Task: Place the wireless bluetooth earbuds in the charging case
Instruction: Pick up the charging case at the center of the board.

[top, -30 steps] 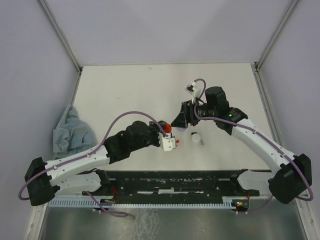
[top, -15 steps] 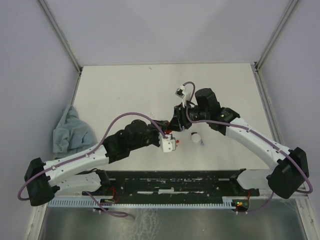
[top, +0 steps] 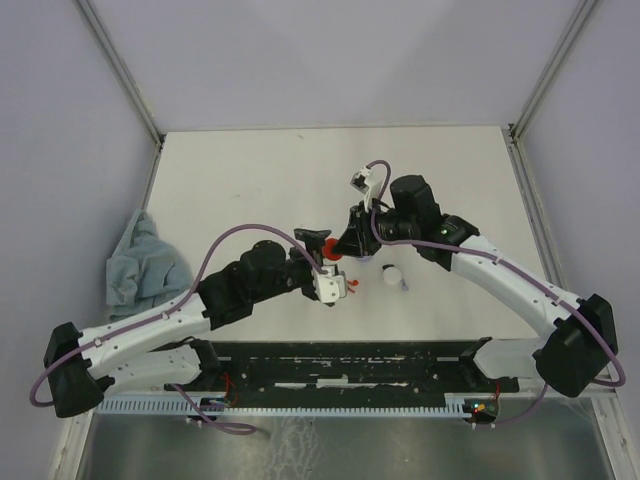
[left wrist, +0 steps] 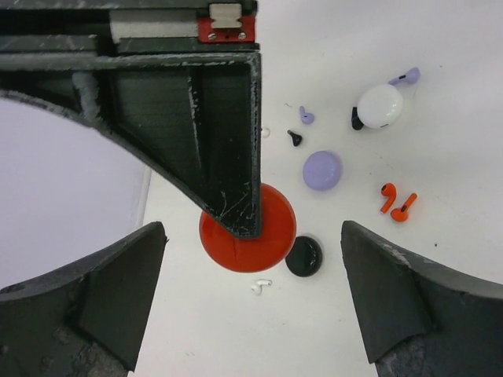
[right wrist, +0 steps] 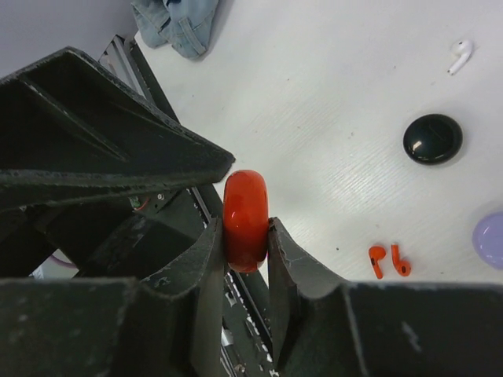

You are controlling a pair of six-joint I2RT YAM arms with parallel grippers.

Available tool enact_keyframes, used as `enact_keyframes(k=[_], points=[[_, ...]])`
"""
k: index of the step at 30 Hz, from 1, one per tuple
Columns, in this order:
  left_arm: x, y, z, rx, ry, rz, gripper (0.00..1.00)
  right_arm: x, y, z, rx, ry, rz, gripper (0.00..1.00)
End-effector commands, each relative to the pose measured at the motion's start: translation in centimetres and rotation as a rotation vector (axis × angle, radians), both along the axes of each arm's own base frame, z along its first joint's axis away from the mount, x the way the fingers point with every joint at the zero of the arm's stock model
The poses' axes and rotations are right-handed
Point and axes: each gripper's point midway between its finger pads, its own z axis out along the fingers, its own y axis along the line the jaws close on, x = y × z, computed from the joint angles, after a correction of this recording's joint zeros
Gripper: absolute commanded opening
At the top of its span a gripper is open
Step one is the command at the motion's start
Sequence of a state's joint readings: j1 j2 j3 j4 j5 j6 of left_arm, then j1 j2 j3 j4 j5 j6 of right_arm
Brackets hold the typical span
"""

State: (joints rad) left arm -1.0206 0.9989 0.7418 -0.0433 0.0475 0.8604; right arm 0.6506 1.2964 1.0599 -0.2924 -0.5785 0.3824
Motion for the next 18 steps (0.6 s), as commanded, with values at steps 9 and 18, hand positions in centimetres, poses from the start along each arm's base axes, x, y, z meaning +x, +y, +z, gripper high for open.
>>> enact_keyframes(k=[9,18], points=[[1.1,4.2,4.0,-0.434,0.254,0.357,0.99,2.2,-0.2,5.1,0.247,-0.11,-0.113,0.13],[2.4,4.5,1.9,-0.675,0.671,0.478,1.0,3.1,-1.9,7.2,0.409,-0.136,-0.229,0.12]])
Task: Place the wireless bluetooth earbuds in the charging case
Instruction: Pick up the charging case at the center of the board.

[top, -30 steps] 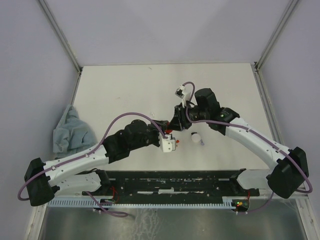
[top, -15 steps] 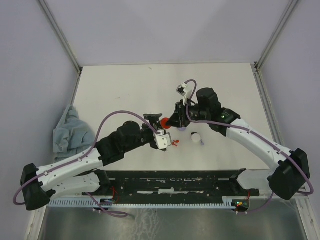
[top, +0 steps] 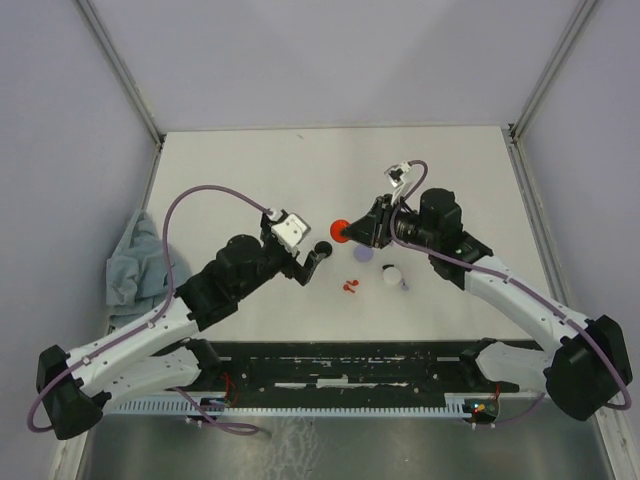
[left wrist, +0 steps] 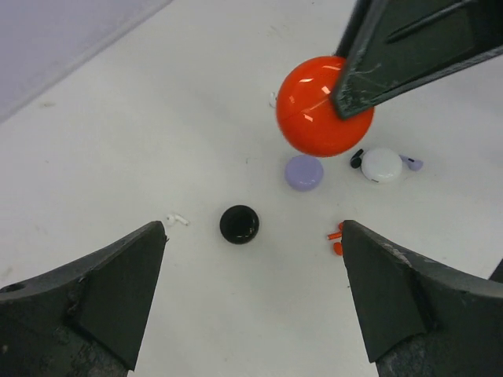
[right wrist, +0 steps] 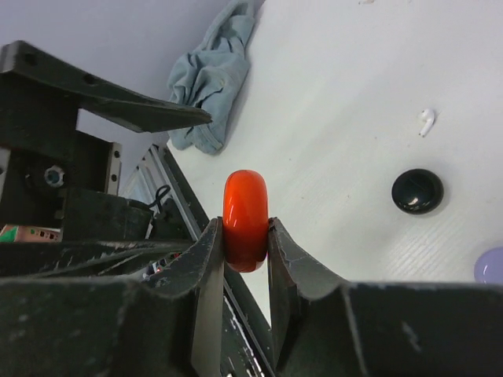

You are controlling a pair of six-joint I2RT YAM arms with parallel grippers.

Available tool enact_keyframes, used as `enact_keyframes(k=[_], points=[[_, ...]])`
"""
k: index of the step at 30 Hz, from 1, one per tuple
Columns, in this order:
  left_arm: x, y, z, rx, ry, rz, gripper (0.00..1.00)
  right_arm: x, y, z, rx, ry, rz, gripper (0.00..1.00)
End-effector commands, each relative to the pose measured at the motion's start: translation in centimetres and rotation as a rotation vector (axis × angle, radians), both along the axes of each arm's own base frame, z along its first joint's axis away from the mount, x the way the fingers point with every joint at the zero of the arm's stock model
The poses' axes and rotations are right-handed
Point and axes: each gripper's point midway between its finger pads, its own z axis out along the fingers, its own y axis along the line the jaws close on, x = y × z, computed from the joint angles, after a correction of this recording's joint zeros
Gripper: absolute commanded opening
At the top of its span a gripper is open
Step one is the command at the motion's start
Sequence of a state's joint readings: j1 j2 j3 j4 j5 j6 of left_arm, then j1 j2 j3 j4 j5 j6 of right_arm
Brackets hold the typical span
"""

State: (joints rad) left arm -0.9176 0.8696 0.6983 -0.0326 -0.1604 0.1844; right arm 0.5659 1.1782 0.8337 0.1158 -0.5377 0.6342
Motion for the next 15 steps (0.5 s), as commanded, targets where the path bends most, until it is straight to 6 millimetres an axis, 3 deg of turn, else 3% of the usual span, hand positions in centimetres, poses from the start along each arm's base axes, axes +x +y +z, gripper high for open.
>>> enact_keyframes(k=[1,8,15], points=[[0.2,-0.5,0.5,-0.313,0.213,0.023,1.0,0.2,-0.5,5.0,0.156,-0.122,-0.041,0.12],[0.2,0.9,2.5,-0.717,0.374,-0.115,0.98,-0.6,-0.8,5.5,0.17,-0.148,-0.031,0.12],[-0.7,-0.6,4.7,-0.83,0.474,-0.282,0.94,-0.2,-0.3,6.8,0.192,-0.172,-0.02,0.11]])
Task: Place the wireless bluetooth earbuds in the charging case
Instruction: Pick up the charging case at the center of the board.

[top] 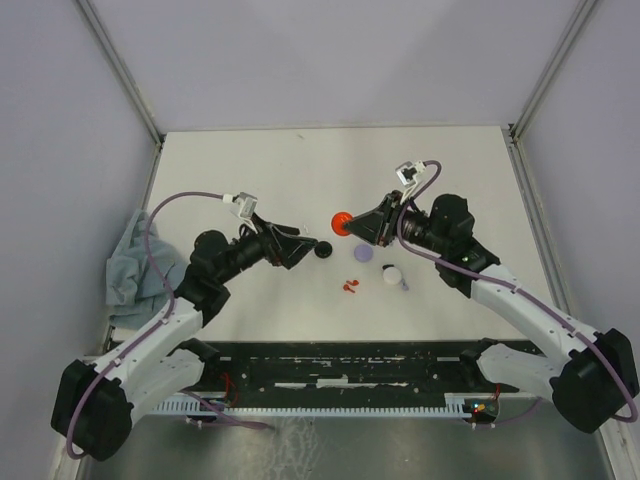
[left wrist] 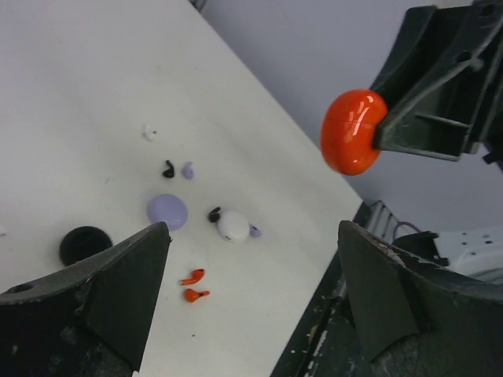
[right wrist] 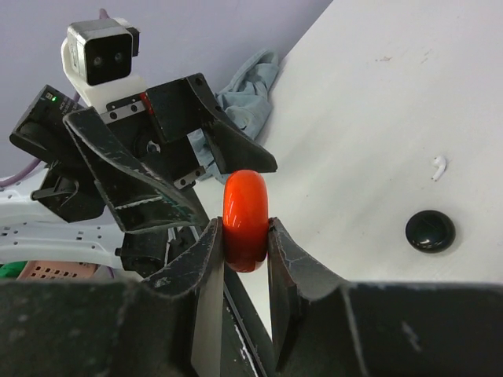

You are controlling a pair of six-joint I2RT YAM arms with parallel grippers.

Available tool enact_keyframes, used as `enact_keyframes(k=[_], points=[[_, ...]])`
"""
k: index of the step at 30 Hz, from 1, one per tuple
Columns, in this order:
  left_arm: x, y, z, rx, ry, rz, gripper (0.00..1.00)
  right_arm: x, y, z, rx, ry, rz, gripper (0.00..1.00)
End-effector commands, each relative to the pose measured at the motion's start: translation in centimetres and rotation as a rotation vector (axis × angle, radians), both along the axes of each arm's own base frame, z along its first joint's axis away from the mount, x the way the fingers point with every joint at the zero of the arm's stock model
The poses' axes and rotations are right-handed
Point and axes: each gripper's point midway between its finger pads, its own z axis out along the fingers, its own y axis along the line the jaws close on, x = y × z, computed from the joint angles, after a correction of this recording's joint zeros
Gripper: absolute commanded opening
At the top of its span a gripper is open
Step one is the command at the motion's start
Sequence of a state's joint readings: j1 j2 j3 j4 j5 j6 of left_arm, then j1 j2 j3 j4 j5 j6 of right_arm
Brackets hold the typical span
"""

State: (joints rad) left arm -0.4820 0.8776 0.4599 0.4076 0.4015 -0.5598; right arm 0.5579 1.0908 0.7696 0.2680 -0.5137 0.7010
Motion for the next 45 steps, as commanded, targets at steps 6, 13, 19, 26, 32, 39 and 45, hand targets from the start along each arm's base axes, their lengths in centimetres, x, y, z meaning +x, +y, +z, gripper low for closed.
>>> enact_keyframes(k=[6,13,19,26,32,39,45], points=[[-1.7,-2.3,6.7,-0.321,0.033,-0.224,0.86,0.2,1.3,3.7,0.077,-0.105,0.056,0.11],[-1.7,-2.9,7.3,-0.355,0.06,-0.269,0.77,0.0,3.3,5.5,0.144,-0.132,0.129,0.13],[-1.3,-3.2,8.3,-0.443,0.068,-0.298,0.61,-0.1,3.9,6.2,0.154,-0.142,0.164,0.13],[-1.8,-3.1,8.5,-0.471,0.035,-0.324,0.55,-0.8,4.4,6.3,0.161,-0.135,0.218,0.13],[-2.2,-3.1,9.9,-0.48,-0.01,-0.345,0.49,-1.0,4.4,5.8,0.152,-0.136,0.234,0.13],[-2.6,-3.2,10.2,-0.47,-0.022,-0.371,0.4,-0.7,4.6,6.1,0.162,-0.146,0.233,0.13],[-3.3,-3.4,10.4,-0.453,-0.051,-0.408,0.2,-0.7,4.9,6.0,0.161,-0.148,0.252,0.18]])
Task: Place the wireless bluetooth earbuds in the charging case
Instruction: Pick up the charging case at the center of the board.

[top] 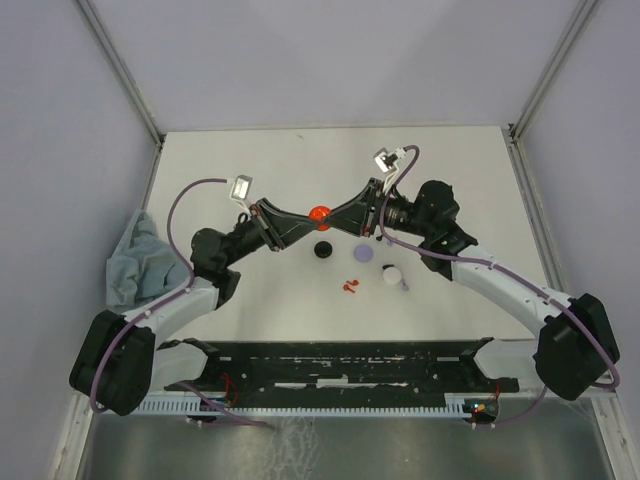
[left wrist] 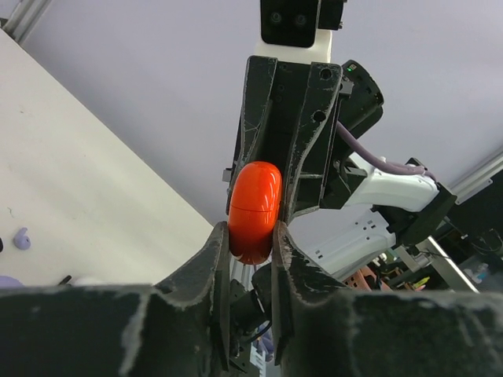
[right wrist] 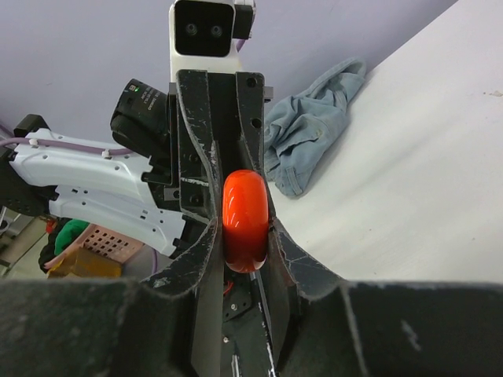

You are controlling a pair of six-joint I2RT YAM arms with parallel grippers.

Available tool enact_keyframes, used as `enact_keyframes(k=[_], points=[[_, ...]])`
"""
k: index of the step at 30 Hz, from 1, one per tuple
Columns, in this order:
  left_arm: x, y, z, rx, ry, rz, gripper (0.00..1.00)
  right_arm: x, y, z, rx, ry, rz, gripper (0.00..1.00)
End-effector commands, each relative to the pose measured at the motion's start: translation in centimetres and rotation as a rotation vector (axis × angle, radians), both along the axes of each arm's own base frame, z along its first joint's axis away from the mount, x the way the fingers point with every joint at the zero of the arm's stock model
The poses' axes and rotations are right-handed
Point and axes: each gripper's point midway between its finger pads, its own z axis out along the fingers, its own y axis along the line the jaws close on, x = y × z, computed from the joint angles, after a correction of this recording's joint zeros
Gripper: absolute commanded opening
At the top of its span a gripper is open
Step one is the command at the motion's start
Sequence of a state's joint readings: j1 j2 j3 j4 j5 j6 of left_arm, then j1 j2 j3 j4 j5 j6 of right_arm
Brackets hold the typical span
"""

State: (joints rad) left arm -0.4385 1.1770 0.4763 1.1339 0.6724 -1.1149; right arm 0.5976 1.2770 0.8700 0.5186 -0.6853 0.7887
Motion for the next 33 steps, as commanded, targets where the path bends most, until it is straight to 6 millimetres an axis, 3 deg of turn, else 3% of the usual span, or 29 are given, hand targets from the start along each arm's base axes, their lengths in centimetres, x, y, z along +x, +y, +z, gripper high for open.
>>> enact_keyframes(k=[1,3,6,10,16,27,33], points=[[-1.9,-0.1,3.2,-0.034,-0.125,-0.069,0.14,-0.3,0.5,2.8,0.047,-0.09,0.041,0.21],[-2.1,-0.1,3.1,-0.014,-0.15,-0.069,0.05,-0.4,0.4,2.8,0.022,-0.103,0.046,0.3],[-2.1,-0.3,2.5,0.049,-0.185,-0.065,0.03,-0.7,0.1,2.8,-0.031,-0.137,0.049,0.5],[-2.3,-0.5,1.6,0.156,-0.253,-0.069,0.03,-1.4,-0.3,2.6,-0.101,-0.175,0.074,0.6],[-2.7,-0.2,1.3,0.225,-0.314,-0.065,0.03,-2.3,-0.5,3.2,-0.139,-0.202,0.124,0.57],[-2.8,-0.2,1.3,0.241,-0.317,-0.063,0.04,-3.9,-0.3,3.7,-0.123,-0.207,0.219,0.33],[-3.0,-0.3,1.4,0.241,-0.332,-0.085,0.05,-4.1,-0.1,3.1,-0.131,-0.188,0.249,0.37]])
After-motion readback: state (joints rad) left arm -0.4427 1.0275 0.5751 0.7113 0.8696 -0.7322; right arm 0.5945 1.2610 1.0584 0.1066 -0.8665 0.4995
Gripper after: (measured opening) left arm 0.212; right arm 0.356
